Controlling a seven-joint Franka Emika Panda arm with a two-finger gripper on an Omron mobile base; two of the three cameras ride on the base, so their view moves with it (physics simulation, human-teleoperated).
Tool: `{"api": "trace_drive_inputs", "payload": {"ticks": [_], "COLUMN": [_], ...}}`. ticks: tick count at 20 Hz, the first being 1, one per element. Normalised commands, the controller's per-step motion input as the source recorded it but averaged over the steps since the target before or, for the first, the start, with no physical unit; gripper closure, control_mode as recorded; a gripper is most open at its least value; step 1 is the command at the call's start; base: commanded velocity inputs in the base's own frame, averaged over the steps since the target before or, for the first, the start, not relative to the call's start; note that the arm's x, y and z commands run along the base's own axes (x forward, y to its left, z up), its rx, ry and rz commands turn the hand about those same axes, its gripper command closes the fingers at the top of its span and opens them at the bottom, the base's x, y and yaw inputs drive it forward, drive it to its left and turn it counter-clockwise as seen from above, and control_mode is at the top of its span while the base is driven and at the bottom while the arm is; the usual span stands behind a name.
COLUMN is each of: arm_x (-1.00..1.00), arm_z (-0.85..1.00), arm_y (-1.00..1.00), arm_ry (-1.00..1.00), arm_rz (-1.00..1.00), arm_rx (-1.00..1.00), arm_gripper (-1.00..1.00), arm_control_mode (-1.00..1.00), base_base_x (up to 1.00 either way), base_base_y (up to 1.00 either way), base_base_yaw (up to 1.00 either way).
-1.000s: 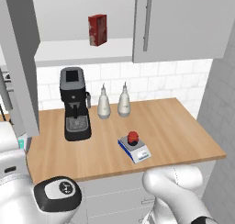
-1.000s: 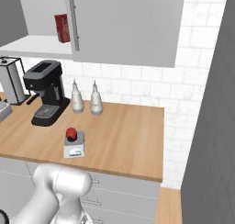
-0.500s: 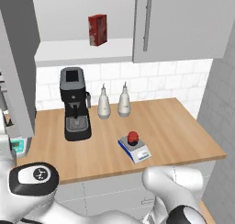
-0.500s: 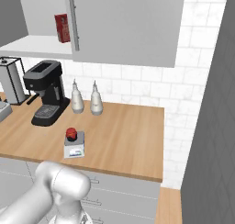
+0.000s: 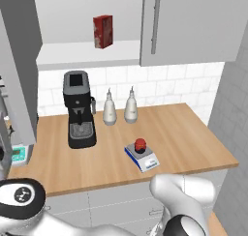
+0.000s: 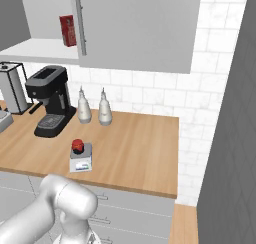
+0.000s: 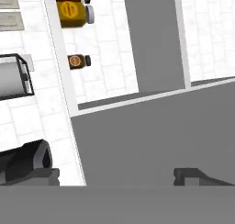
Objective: Pick the jam and place it on the digital scale for weighing, and close the cabinet.
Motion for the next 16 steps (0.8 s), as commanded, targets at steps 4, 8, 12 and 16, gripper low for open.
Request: {"api": "trace_drive_inputs", "payload": {"ticks": [4,8,12,16], "arm_x": [0.55,0.07,0.00,0.29], "arm_z": [0.15,0.30,0.32,0.25], "arm_y": [-0.85,-0.99,-1.00,-1.00], "arm_ry": [0.01,0.00,0.00,0.00], "arm_rz": [-0.16,-0.13,-0.13,-0.16], "arm_rx": [0.11,0.14,0.14,0.12], "arm_gripper": [-1.00,-1.00,-1.00,-1.00], "arm_control_mode": [-1.00,-1.00,-1.00,-1.00], "base_base_x": [0.00,0.00,0.00,0.00], "base_base_y": [0.00,0.00,0.00,0.00], "base_base_yaw": [0.00,0.00,0.00,0.00]}}
